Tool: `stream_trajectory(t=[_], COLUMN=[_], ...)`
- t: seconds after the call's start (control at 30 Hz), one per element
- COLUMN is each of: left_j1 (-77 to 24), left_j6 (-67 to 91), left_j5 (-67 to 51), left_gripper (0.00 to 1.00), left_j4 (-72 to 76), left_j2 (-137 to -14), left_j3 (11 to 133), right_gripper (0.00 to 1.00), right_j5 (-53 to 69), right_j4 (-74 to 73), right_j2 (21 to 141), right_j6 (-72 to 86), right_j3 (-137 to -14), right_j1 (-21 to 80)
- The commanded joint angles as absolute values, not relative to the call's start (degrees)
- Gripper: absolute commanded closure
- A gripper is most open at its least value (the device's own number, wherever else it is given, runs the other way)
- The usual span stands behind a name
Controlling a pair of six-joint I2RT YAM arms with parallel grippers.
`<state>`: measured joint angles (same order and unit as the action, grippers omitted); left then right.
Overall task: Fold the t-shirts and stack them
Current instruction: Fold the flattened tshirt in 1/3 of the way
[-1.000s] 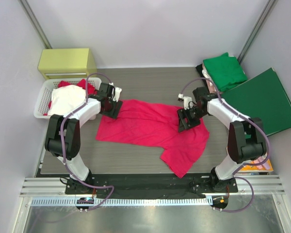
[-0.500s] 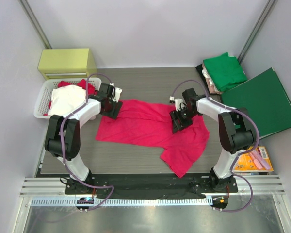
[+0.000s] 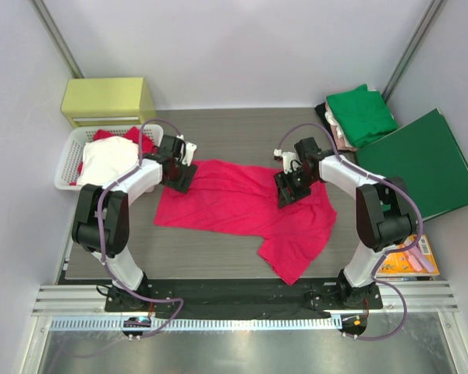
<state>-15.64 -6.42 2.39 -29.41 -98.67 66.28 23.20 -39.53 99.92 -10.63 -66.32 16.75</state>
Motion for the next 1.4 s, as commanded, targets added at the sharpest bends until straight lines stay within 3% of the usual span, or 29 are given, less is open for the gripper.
stream_trajectory(t=[0.0, 0.2, 0.3, 0.4, 0.43, 0.47, 0.5, 1.1, 1.37], left_j1=[-15.38, -15.38, -15.47, -15.38, -15.38, -15.38, -15.38, -15.64, -15.82], left_j6=[-6.94, -7.03, -7.12, -7.03, -7.12, -7.12, -7.21, -6.94, -7.21], left_j5=[3.69, 3.78, 3.78, 3.52, 3.60, 3.60, 3.60, 3.08, 3.51], left_gripper=[0.34, 0.34, 0.34, 0.34, 0.34, 0.34, 0.34, 0.34, 0.34], left_j4=[-28.21, -28.39, -28.48, -28.48, -28.48, -28.39, -28.48, -28.56, -28.74], left_j2=[-97.21, -96.68, -96.59, -96.50, -96.59, -96.50, -96.59, -98.26, -98.00], left_j3=[65.92, 65.83, 65.74, 65.57, 65.57, 65.57, 65.48, 66.27, 66.80], right_gripper=[0.45, 0.45, 0.53, 0.67, 0.86, 0.96, 0.99, 0.99, 0.99], right_j5=[22.33, 22.06, 22.59, 22.68, 22.68, 22.85, 22.94, 22.85, 27.23], right_j4=[-37.00, -34.02, -33.22, -32.26, -32.08, -32.08, -32.17, -43.41, -46.23], right_j2=[100.02, 104.49, 105.29, 105.03, 104.51, 104.15, 103.89, 92.38, 92.72], right_j6=[-11.07, -11.60, -11.43, -11.25, -11.16, -11.08, -10.90, -11.34, -10.29], right_j3=[-66.01, -63.90, -63.11, -62.23, -62.05, -62.05, -62.05, -69.96, -70.13], right_j1=[16.61, 16.70, 16.79, 16.79, 16.70, 16.70, 16.79, 17.57, 19.25])
